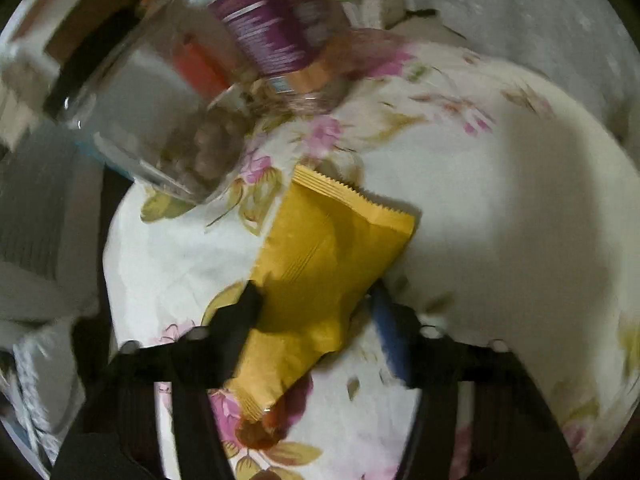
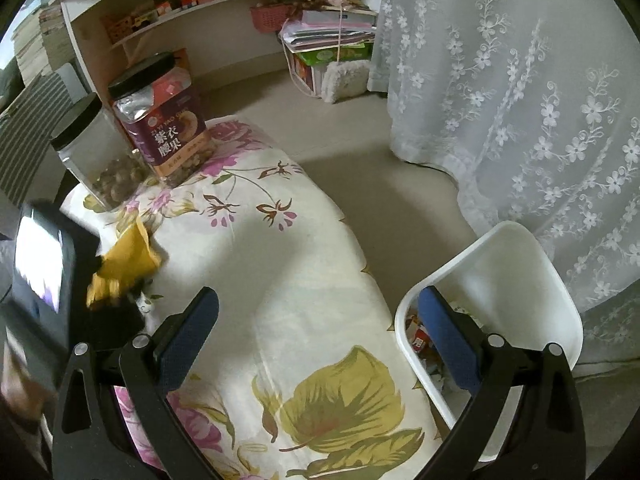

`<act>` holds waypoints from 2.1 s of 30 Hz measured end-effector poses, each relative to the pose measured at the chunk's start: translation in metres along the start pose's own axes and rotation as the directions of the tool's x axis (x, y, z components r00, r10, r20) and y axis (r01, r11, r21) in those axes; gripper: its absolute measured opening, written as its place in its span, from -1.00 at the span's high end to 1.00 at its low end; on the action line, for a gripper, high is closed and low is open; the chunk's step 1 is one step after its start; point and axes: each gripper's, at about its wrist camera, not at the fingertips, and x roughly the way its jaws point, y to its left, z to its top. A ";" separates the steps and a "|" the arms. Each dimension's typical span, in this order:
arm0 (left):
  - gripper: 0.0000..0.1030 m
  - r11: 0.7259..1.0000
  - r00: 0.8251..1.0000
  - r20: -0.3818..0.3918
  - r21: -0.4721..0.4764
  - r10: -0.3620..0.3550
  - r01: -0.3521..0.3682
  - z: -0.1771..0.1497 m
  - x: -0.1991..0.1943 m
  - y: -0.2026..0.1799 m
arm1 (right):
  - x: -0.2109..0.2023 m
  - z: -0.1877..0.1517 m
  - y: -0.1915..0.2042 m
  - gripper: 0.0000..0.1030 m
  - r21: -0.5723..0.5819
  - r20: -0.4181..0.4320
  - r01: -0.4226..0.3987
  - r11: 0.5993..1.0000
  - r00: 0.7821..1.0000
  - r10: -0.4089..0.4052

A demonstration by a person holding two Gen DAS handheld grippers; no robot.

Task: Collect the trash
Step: 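Grasp the yellow packet with the left tool while the right tool grasps the orange peel, then carry the yellow packet and orange peel to the white bin and open both tools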

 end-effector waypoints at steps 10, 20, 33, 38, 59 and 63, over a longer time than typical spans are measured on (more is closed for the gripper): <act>0.90 0.914 0.978 0.075 -0.347 -0.196 0.210 -0.017 -0.035 0.085 | 0.002 -0.001 0.020 -0.86 -0.026 -0.007 -0.027 0.999 1.000 0.027; 0.90 0.855 0.986 0.086 -0.492 -0.141 0.165 -0.118 -0.089 0.118 | 0.030 -0.023 0.109 -0.86 -0.128 -0.120 -0.186 0.974 0.978 0.171; 0.90 0.810 0.994 0.106 -0.581 -0.024 0.081 -0.176 -0.110 0.173 | 0.074 -0.042 0.227 -0.61 -0.024 -0.216 -0.252 0.967 0.946 0.241; 0.90 0.808 0.994 0.105 -0.585 -0.016 0.074 -0.183 -0.114 0.181 | 0.079 -0.051 0.252 0.10 -0.161 -0.136 -0.145 0.976 0.983 0.124; 0.90 0.798 0.990 0.132 -0.593 -0.039 0.111 -0.188 -0.142 0.156 | -0.010 -0.057 0.167 0.65 -0.288 -0.090 -0.219 0.932 0.975 0.202; 0.90 0.809 0.989 0.146 -0.577 -0.034 0.113 -0.181 -0.151 0.141 | -0.030 -0.055 0.138 0.65 -0.289 -0.053 -0.209 0.934 0.978 0.203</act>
